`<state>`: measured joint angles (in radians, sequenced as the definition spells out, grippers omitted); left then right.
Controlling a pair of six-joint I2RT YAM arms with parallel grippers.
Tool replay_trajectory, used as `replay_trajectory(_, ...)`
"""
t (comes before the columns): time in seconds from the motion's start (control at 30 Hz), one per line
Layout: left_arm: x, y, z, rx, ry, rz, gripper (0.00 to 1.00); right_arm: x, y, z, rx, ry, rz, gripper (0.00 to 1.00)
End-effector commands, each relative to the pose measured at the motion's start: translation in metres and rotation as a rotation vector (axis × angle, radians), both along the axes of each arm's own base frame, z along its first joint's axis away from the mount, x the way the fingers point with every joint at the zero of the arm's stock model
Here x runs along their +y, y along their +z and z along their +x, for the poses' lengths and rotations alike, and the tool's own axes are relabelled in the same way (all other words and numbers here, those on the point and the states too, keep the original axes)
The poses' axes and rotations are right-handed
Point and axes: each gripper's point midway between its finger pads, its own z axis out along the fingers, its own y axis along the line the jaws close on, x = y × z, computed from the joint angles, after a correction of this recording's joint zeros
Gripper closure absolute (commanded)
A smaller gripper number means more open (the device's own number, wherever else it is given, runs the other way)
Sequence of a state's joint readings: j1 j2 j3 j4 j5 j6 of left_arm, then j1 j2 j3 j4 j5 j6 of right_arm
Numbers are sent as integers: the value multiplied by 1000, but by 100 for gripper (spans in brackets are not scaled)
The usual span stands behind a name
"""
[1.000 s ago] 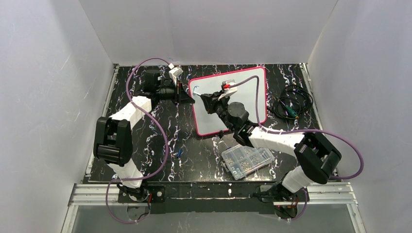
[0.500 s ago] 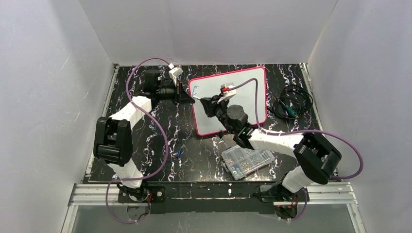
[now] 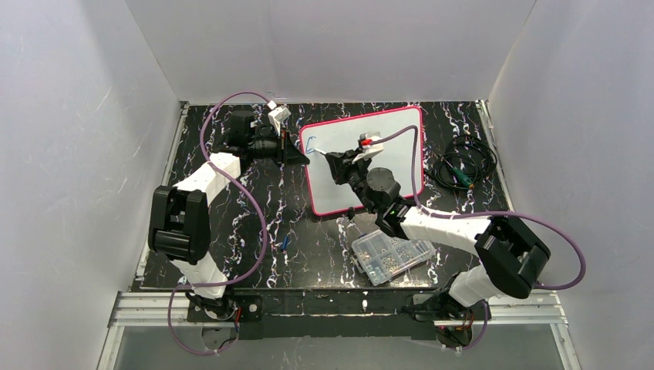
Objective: Write a sentence on the whiteboard
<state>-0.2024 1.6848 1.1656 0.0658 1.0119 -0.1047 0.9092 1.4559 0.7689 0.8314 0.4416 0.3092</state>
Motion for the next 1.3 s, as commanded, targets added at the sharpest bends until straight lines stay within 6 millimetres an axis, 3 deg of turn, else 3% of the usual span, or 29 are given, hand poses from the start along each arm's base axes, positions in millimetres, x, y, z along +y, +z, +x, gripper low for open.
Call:
replay_trajectory(0.0, -2, 27, -11, -74, -31, -22, 100, 4, 40, -6, -84, 54, 83, 99)
replay_trajectory(0.57, -2, 28, -11, -75, -32, -23, 100, 4, 33, 14, -88, -37, 41, 99)
replay_trajectory(0.9, -2, 27, -11, -73, -32, -23, 100, -22, 24, 17, -68, -144, 19, 99)
replay_trajectory(1.07, -2, 27, -11, -72, -31, -23, 100, -12, 22, 16, -68, -100, -2, 99)
replay_trajectory(1.27, -2, 28, -11, -75, -30, -22, 100, -13, 4, 10, -26, -80, -21, 99)
